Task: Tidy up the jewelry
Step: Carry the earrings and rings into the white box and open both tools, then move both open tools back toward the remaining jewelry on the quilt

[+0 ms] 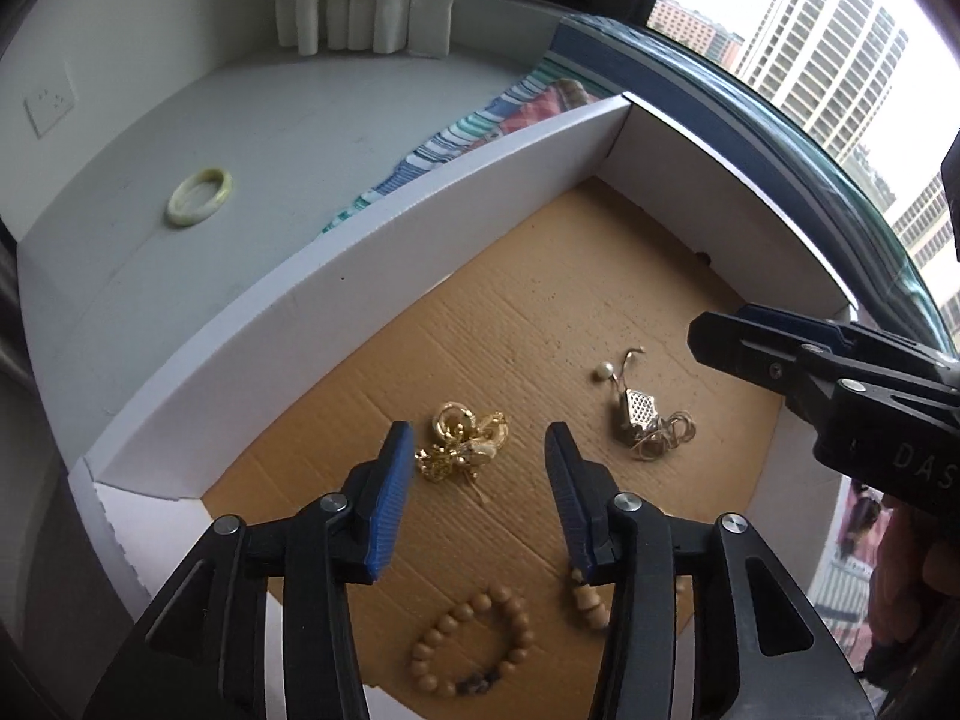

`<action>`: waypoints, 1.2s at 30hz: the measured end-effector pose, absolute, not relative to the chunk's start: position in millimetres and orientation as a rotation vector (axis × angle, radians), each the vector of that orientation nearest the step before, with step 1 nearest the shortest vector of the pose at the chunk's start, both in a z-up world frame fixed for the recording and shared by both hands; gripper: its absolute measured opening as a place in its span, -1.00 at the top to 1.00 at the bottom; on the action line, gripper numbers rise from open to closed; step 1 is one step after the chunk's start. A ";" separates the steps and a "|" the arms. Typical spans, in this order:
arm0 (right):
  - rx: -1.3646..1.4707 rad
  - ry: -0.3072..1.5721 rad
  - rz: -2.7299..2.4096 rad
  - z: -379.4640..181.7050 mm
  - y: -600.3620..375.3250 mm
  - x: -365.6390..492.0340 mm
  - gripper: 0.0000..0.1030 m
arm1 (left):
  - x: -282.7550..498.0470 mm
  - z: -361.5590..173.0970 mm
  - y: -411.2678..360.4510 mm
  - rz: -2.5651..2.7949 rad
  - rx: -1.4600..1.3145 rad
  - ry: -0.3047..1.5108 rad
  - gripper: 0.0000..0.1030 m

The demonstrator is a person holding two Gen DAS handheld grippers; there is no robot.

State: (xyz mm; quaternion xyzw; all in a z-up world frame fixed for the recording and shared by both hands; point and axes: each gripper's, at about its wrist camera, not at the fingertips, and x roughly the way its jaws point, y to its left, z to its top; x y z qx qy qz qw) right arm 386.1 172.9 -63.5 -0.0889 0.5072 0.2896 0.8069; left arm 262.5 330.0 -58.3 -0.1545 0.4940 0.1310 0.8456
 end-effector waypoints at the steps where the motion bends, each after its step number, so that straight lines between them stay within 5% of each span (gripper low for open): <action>1: -0.175 1.079 0.621 -61.2 169.7 384.5 0.07 | 258.3 -58.2 327.9 0.280 -0.315 1.031 -0.28; 12: -0.197 0.830 0.482 -10.0 67.1 291.7 -0.46 | 168.9 -7.1 223.8 0.146 -0.161 0.841 -0.73; 26: -0.106 0.762 0.011 -61.8 -178.5 99.5 -0.47 | 100.0 -69.7 8.7 -0.212 -0.049 0.915 -0.88; 36: -0.042 0.824 -0.214 -110.1 -280.3 43.9 -0.47 | 119.5 -122.8 -54.7 -0.225 0.026 0.965 -0.87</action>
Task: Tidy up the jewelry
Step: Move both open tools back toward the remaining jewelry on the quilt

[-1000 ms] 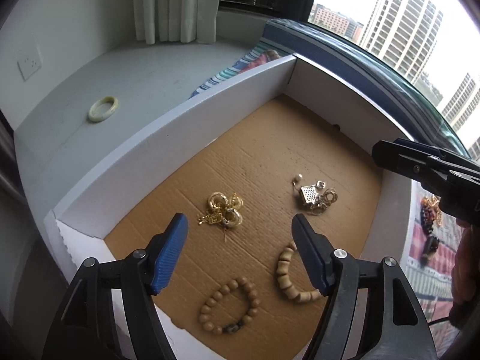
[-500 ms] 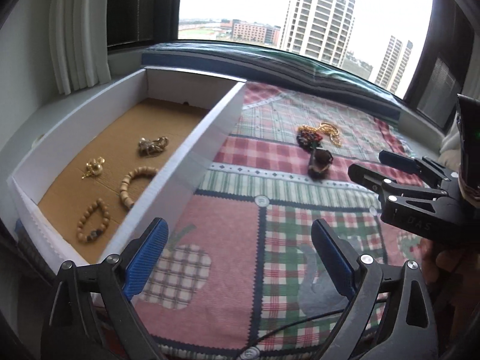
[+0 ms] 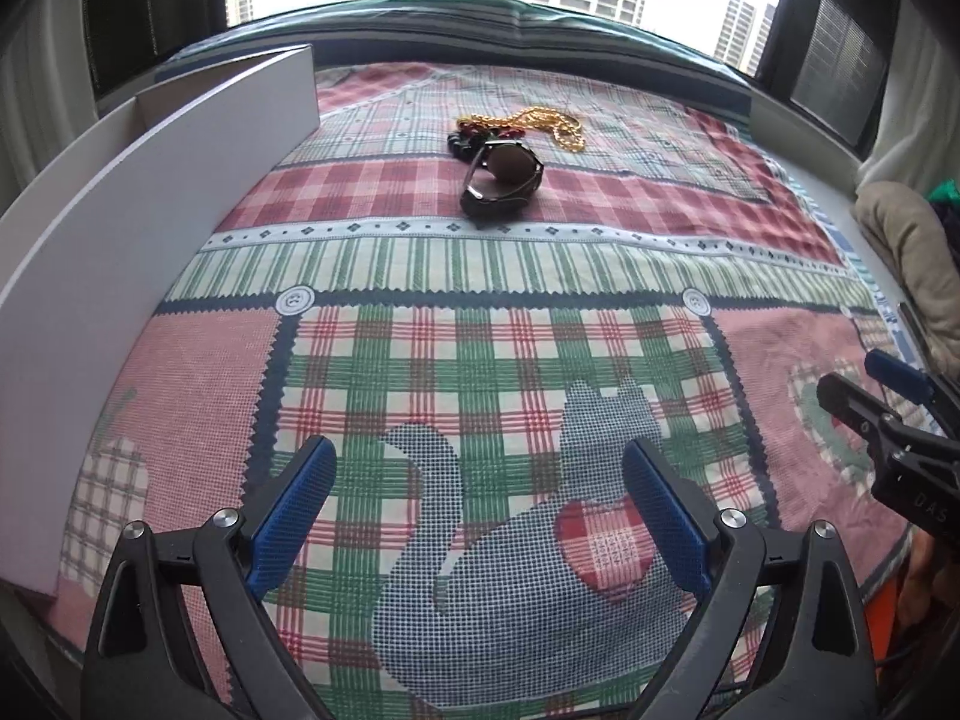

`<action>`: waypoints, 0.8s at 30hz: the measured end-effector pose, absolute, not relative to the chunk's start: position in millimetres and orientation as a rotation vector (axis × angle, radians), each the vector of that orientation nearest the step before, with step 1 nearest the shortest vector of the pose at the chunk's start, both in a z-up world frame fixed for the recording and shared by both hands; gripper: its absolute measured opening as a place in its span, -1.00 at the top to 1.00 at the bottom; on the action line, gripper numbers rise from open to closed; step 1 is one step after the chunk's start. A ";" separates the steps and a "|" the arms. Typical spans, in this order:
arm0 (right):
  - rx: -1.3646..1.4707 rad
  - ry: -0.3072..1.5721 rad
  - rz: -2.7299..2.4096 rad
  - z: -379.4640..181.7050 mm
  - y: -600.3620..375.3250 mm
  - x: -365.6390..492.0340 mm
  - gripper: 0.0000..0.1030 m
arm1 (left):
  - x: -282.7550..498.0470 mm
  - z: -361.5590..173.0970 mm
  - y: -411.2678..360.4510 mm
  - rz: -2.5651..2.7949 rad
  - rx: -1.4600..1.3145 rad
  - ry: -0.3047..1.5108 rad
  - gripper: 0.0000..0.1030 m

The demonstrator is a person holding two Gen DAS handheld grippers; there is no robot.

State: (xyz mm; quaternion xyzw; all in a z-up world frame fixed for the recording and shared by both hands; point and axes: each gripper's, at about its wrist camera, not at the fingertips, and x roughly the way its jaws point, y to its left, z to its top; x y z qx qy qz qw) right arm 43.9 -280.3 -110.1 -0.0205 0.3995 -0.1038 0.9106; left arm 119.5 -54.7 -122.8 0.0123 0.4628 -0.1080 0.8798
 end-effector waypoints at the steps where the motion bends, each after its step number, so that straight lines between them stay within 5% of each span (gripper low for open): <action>1: -0.030 0.827 -0.216 -113.6 -283.1 47.0 -0.47 | 123.9 -127.1 -56.1 -0.216 0.031 0.974 -0.87; 24: 0.039 0.861 -0.186 -138.7 -289.9 60.6 -0.47 | 147.7 -155.3 -63.7 -0.140 0.084 1.015 -0.99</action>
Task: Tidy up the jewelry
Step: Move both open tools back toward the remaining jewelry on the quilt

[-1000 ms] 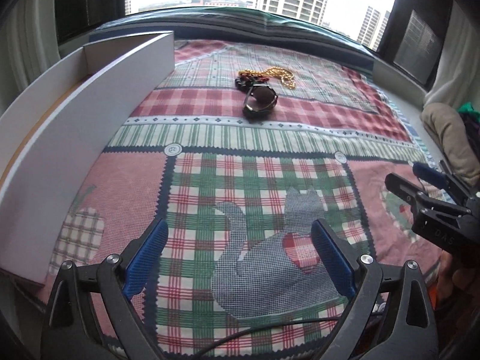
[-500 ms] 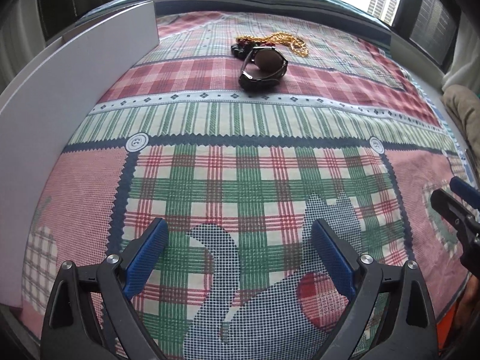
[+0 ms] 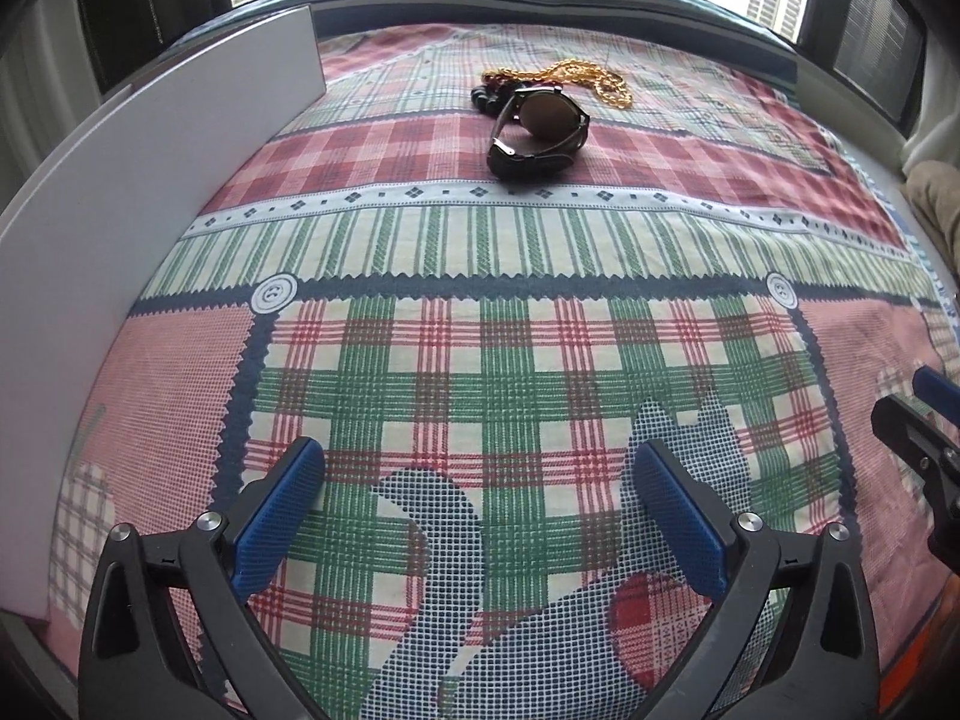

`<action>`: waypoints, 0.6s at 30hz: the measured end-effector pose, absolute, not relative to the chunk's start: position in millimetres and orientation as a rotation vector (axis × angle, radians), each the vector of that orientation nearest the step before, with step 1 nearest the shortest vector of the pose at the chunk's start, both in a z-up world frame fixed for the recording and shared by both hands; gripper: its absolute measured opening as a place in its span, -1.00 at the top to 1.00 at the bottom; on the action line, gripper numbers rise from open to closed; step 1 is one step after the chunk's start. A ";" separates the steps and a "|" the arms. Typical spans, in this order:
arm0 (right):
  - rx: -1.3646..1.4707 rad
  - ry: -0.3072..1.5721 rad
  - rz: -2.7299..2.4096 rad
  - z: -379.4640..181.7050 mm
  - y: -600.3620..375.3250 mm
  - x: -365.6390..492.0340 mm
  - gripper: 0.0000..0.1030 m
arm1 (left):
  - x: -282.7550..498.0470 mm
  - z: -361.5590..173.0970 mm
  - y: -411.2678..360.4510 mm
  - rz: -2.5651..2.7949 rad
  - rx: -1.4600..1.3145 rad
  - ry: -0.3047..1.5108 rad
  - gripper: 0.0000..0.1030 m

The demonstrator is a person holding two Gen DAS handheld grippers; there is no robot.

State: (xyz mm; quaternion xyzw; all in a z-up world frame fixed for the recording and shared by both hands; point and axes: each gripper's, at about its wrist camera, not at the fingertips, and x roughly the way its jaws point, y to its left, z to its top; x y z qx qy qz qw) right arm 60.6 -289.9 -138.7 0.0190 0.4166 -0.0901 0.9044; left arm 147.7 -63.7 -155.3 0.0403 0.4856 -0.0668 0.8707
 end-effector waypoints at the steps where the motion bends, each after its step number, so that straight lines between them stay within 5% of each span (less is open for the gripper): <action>1: 0.042 0.864 -0.187 -139.5 -290.3 61.1 -0.47 | 148.0 -155.5 -63.7 -0.141 0.085 1.017 -0.99; 18: 0.058 0.962 -0.233 -162.2 -297.3 71.6 -0.66 | 157.0 -157.5 -65.6 -0.138 0.085 1.085 -0.99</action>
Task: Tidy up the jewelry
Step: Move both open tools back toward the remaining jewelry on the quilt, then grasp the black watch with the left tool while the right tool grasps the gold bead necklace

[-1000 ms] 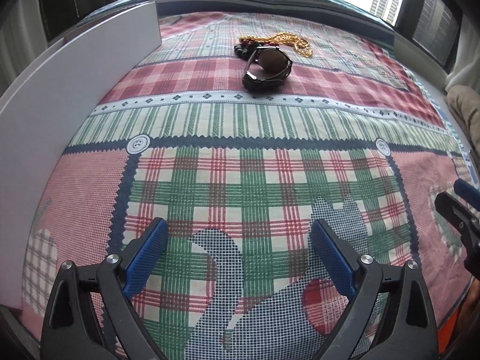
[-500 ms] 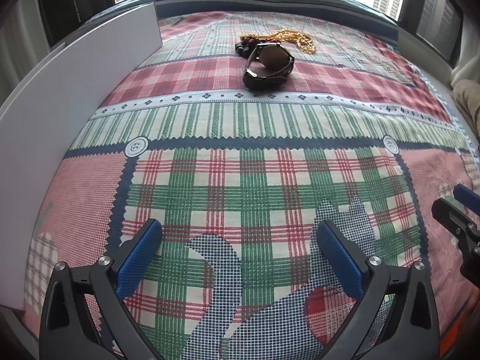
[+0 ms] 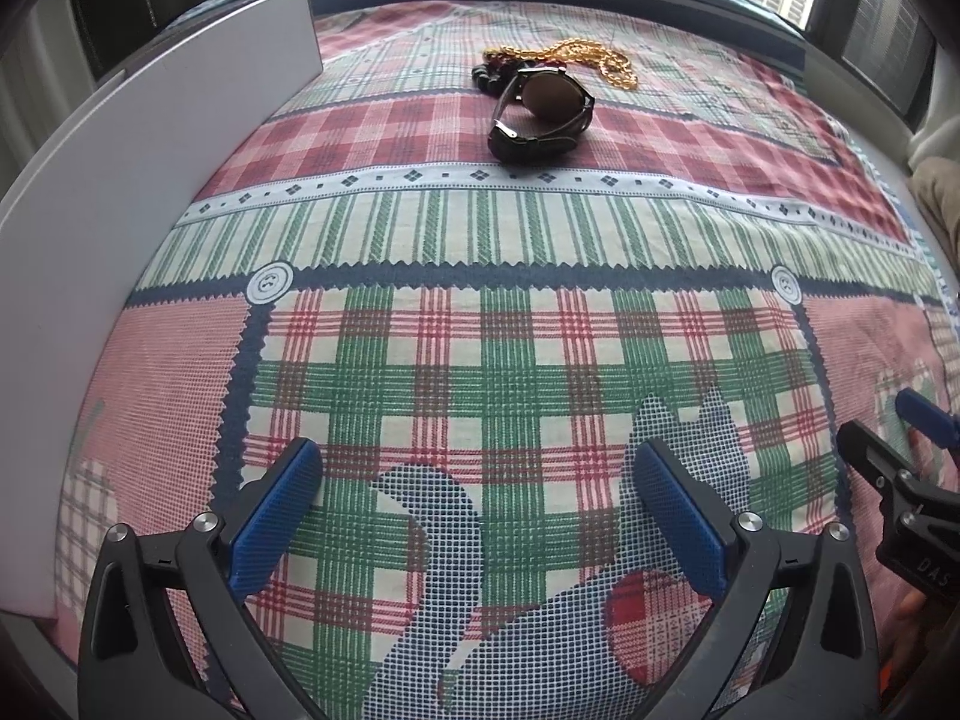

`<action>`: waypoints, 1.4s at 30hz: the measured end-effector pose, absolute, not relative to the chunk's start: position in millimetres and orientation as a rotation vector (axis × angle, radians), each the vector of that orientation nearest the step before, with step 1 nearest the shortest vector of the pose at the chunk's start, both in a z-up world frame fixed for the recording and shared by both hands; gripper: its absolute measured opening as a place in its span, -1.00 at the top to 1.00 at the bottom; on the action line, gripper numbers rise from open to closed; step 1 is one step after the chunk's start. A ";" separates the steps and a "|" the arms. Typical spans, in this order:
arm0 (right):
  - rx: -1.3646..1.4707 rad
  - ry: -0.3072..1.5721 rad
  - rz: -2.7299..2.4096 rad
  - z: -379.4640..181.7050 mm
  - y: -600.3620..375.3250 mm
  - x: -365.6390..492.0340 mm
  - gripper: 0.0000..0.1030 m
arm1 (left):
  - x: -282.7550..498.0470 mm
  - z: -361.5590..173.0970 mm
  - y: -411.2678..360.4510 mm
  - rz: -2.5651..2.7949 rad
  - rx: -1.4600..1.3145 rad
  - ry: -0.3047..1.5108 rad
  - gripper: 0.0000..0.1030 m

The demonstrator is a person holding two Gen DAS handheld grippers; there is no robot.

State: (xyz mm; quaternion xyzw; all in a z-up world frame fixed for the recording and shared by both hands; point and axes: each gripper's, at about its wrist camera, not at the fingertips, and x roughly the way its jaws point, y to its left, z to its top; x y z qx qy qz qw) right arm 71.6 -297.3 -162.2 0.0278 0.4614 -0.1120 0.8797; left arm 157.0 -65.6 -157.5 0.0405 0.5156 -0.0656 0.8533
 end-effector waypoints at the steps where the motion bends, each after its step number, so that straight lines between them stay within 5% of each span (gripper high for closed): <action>1: 0.056 0.962 -0.238 -162.7 -297.2 72.5 -0.68 | 156.8 -157.5 -65.6 -0.140 0.087 1.085 -0.99; 16: 0.100 1.025 -0.093 -152.5 -309.7 96.8 -0.72 | 206.8 -131.7 -57.3 -0.239 0.031 1.092 -0.99; 29: 0.149 0.910 0.055 -104.4 -351.6 310.9 -0.70 | 337.8 -135.5 -67.2 -0.300 -0.062 1.086 -0.97; 31: 0.152 0.925 0.088 -110.7 -349.2 343.1 -0.53 | 344.7 -140.8 -67.7 -0.294 -0.052 1.088 -0.92; 35: 0.110 0.976 0.096 -130.7 -332.8 389.5 -0.25 | 349.5 -148.5 -67.4 -0.309 -0.033 1.098 -0.60; 37: 0.098 0.989 0.086 -140.8 -326.4 401.4 0.08 | 348.7 -149.8 -73.3 -0.298 0.016 1.076 -0.47; 38: 0.091 0.993 0.091 -144.6 -322.8 404.5 0.40 | 347.9 -149.8 -77.2 -0.297 0.052 1.065 -0.16; 39: 0.068 0.992 0.080 -147.2 -319.4 406.2 0.50 | 346.0 -149.3 -81.1 -0.297 0.092 1.052 0.31; 41: 0.057 0.970 0.070 -146.5 -315.6 401.5 0.84 | 341.7 -147.4 -83.9 -0.323 0.118 1.055 0.93; 42: 0.074 0.956 0.069 -144.0 -316.4 395.9 0.84 | 339.1 -146.8 -82.4 -0.329 0.107 1.060 0.91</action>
